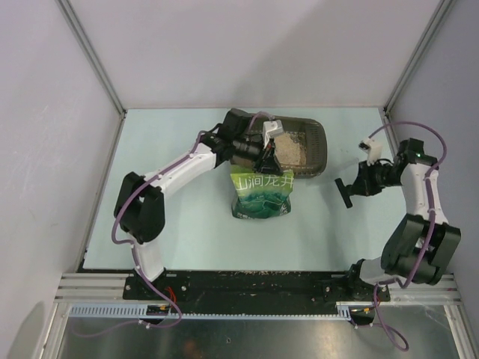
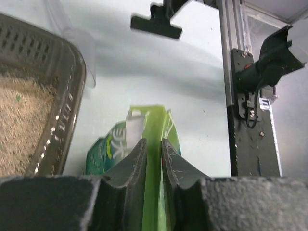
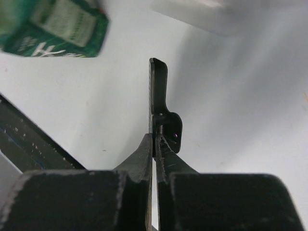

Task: Fill the litter box with clean litter

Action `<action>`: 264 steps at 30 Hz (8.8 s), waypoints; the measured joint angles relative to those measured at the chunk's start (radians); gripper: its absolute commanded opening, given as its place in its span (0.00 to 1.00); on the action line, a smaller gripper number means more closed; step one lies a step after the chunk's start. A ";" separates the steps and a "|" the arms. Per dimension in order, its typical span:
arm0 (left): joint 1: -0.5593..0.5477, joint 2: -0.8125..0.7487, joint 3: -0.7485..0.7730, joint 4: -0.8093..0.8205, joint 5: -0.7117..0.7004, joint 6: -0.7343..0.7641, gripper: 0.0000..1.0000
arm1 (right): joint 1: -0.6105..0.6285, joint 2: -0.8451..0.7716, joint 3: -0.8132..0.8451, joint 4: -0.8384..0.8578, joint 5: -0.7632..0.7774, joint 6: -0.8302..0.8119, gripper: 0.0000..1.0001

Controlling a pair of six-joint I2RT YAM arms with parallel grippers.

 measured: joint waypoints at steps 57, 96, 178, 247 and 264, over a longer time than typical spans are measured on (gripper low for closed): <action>-0.036 0.051 0.016 0.029 0.095 0.052 0.00 | 0.578 -0.036 0.166 0.001 -0.073 -0.003 0.21; -0.039 0.051 0.016 0.022 0.110 0.053 0.00 | 0.482 0.249 0.314 -0.300 -0.335 -0.215 0.42; 0.110 -0.244 -0.280 -0.069 0.065 0.194 0.13 | 0.787 0.139 0.571 -0.307 0.229 -0.330 0.00; 0.167 -0.266 -0.332 -0.106 0.076 0.212 0.00 | 1.041 0.294 0.707 -0.330 0.395 -0.332 0.00; 0.182 -0.266 -0.292 -0.112 0.060 0.196 0.44 | 1.024 0.296 0.712 -0.322 0.414 -0.269 0.57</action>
